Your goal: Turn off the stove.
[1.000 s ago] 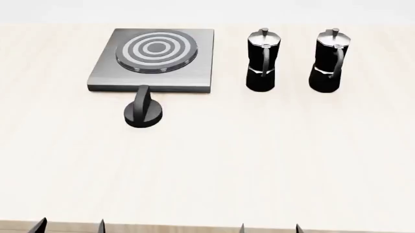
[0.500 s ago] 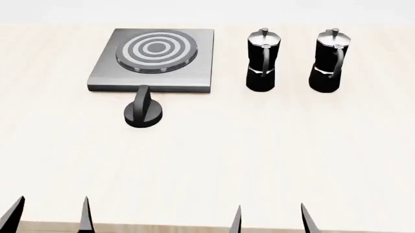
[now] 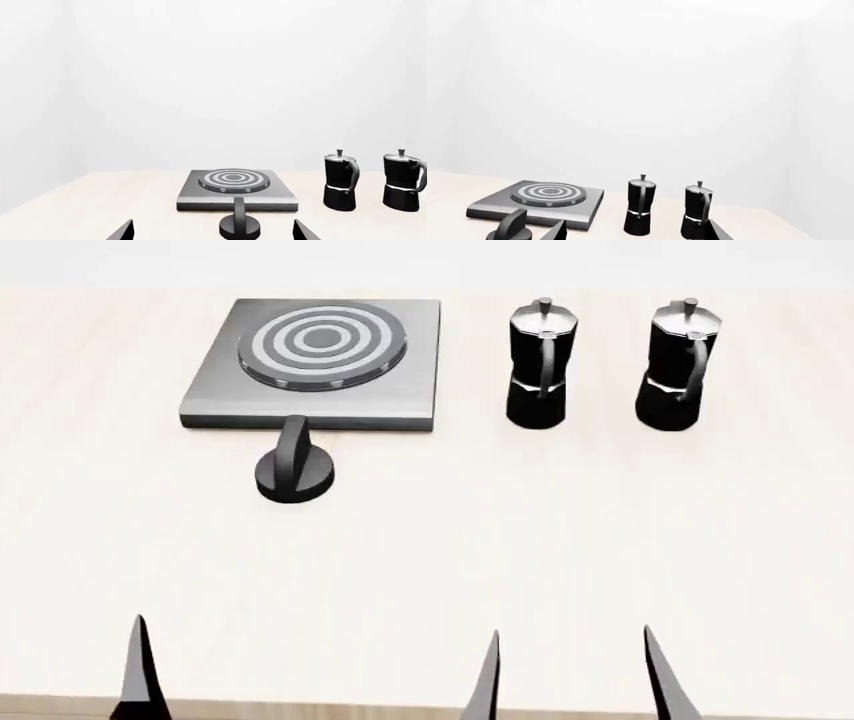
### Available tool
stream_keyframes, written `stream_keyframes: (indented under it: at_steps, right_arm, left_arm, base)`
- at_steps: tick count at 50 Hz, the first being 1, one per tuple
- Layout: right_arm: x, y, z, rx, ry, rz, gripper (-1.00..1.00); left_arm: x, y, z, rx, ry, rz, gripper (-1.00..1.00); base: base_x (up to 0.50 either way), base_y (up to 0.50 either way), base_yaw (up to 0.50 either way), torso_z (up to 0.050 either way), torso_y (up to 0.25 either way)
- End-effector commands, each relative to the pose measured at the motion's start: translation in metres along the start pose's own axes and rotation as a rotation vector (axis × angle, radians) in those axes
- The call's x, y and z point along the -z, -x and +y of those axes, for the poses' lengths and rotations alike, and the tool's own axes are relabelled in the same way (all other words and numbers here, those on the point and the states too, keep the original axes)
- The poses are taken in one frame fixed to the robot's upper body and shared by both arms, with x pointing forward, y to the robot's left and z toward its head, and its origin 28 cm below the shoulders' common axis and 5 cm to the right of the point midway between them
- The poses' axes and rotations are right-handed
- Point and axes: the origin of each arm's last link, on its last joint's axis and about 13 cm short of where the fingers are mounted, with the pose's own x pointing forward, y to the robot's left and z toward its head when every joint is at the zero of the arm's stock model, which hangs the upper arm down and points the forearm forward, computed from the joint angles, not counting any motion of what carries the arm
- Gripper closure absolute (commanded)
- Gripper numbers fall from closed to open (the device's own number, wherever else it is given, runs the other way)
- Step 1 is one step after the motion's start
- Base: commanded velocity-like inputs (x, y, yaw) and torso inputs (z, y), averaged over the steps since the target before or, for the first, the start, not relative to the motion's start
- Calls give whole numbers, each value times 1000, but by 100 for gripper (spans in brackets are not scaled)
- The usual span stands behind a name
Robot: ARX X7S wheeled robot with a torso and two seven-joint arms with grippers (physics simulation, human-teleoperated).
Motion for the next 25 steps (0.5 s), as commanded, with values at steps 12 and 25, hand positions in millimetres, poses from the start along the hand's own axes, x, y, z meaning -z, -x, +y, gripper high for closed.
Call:
stream_keyframes:
  at_steps: [12,25]
  right_arm:
    - [-12,1,-4,32,-2,-74,-100]
    - [-11,1,-4,29,-11,-70,-100]
  left_arm:
    - [-18,4,3,-15,35,-81,-100]
    - [-17,4,2,-12,33,-78,-100]
  base:
    - [0,0,0,0,0]
    - [0,0,0,0,0]
